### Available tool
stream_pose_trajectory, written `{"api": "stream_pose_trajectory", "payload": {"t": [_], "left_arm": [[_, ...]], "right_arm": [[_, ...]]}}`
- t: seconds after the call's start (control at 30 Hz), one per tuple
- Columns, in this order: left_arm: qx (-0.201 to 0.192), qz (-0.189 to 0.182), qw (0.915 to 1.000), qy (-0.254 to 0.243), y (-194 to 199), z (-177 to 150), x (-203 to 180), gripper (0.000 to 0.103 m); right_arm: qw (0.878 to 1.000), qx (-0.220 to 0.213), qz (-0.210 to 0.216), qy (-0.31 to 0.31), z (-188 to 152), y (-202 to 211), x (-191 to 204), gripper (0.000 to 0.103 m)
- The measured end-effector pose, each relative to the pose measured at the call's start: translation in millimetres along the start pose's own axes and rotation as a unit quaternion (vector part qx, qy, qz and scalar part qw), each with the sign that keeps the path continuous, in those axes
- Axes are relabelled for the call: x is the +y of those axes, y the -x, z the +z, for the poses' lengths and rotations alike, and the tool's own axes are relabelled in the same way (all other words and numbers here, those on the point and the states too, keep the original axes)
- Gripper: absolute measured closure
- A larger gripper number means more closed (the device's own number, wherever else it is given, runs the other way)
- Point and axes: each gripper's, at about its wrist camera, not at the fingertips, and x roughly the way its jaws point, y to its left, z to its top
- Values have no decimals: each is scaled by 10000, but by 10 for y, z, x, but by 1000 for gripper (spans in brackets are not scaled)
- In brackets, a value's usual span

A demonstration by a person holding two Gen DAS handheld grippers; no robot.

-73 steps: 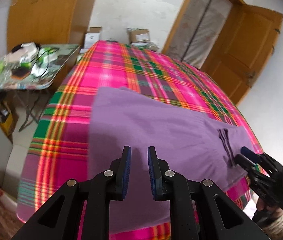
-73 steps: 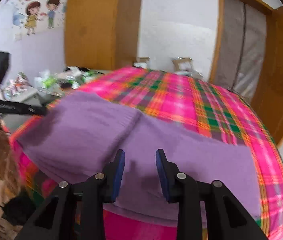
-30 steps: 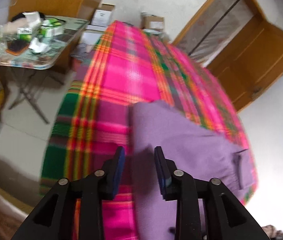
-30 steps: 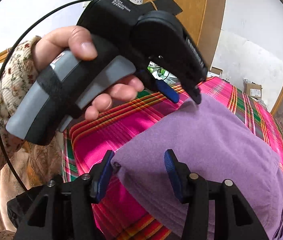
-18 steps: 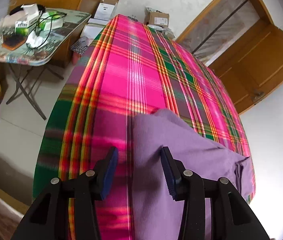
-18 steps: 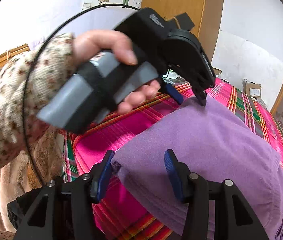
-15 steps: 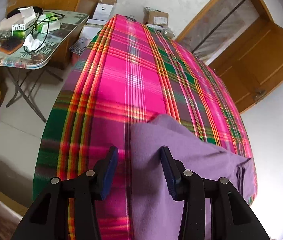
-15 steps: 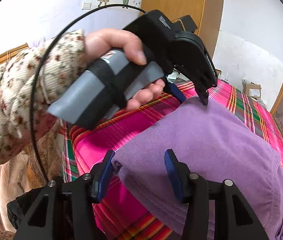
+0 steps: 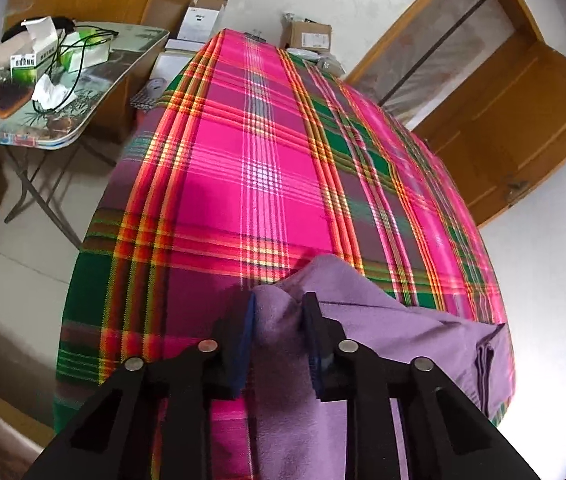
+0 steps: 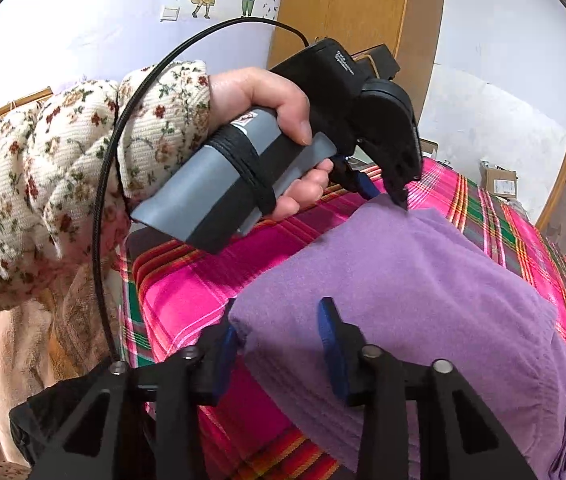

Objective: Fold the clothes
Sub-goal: 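Grasp the fleece edge with the left gripper and lift it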

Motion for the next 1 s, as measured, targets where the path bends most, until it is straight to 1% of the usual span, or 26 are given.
{"api": "stream_pose_trajectory", "payload": {"t": [0.07, 0.1, 0.13, 0.2, 0.3, 0.37, 0.57, 0.73, 0.87, 0.93, 1.0], "left_arm": [[59, 24, 10000, 10, -5, 10, 3, 85], [91, 41, 10000, -2, -11, 13, -6, 88], [123, 57, 9999, -14, -17, 16, -15, 88], [144, 127, 9998, -78, -15, 26, -54, 90], [142, 167, 9997, -94, 6, 40, -91, 91], [134, 187, 9997, -109, 33, 46, -118, 91], [30, 138, 9997, -177, 183, 80, -291, 91], [-73, 74, 9997, -239, 324, 111, -454, 92], [-225, -7, 9991, -367, 485, 122, -681, 92], [-296, -49, 9985, -456, 559, 123, -815, 92], [-371, -77, 9977, -557, 630, 121, -947, 92]], "right_arm": [[10000, 7, -6, -46, 22, 12, 27, 74], [10000, 12, 8, -64, 11, 31, 6, 77], [10000, 18, 24, -74, -33, 91, -35, 80], [9999, 27, 49, -88, -73, 145, -69, 82], [9998, 13, 127, -175, -104, 122, -104, 84], [9996, -67, 168, -235, -107, 172, -48, 84], [9988, -394, 70, -276, -120, 421, -46, 85], [9965, -736, -125, -373, -113, 768, -97, 85], [9941, -950, -213, -475, -61, 1099, -152, 85], [9926, -1065, -269, -523, -101, 1273, -138, 85], [9911, -1161, -328, -564, -114, 1336, -189, 85]]}}
